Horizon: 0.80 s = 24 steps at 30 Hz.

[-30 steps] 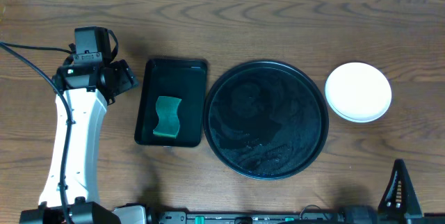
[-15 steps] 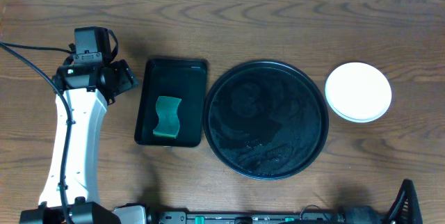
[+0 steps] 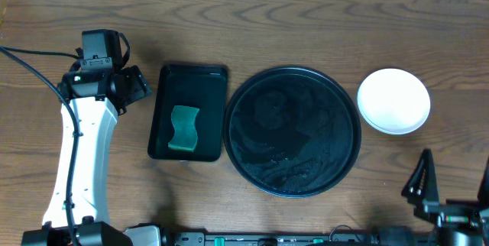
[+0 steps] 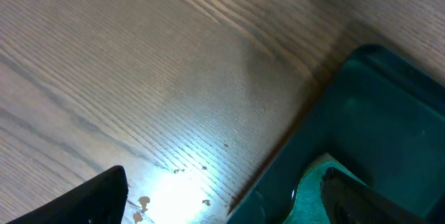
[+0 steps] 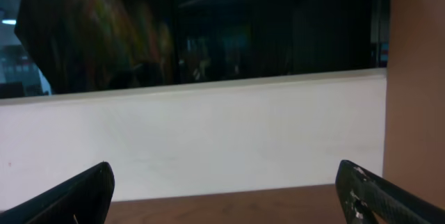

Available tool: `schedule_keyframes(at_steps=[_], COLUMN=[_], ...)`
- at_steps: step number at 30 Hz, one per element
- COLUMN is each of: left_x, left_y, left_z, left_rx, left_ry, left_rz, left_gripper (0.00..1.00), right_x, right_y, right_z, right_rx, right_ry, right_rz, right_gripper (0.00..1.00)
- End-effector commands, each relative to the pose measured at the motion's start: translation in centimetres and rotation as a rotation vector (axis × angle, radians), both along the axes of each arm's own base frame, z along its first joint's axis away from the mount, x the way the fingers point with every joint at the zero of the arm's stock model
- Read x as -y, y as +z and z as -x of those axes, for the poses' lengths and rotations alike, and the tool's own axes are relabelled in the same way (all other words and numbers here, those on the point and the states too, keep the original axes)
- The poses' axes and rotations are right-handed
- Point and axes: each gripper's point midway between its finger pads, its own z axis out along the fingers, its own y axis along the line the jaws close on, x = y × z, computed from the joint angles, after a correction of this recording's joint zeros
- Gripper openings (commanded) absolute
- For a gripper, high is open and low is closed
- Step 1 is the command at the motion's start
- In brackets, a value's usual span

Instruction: Clean dirty plates on tray and stack at the side

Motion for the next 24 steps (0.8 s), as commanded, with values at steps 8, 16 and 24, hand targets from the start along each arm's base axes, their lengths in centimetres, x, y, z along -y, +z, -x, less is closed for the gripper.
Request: schedule_keyframes(at_steps=[8, 16, 24], left_x=[-0.3, -0.3, -0.3], left_y=[0.1, 0.1, 0.1], left_z=[0.0, 0.0, 0.0], left_rx=[-0.003, -0.003, -0.003], left_ry=[0.004, 0.005, 0.004], left_rz=[-0.014, -0.013, -0.014], left_gripper=[0.89, 0.89, 0.89], right_x=[-0.3, -0.2, -0.3], right_y=[0.3, -2.2, -8.3], right_z=[-2.6, -3.9, -6.7], right_rx=[0.218, 0.380, 0.285], right_ry=[0.009, 0.000, 0.057], right_rz=[0.005, -0.006, -0.122], right_gripper=[0.99, 0.99, 0.99])
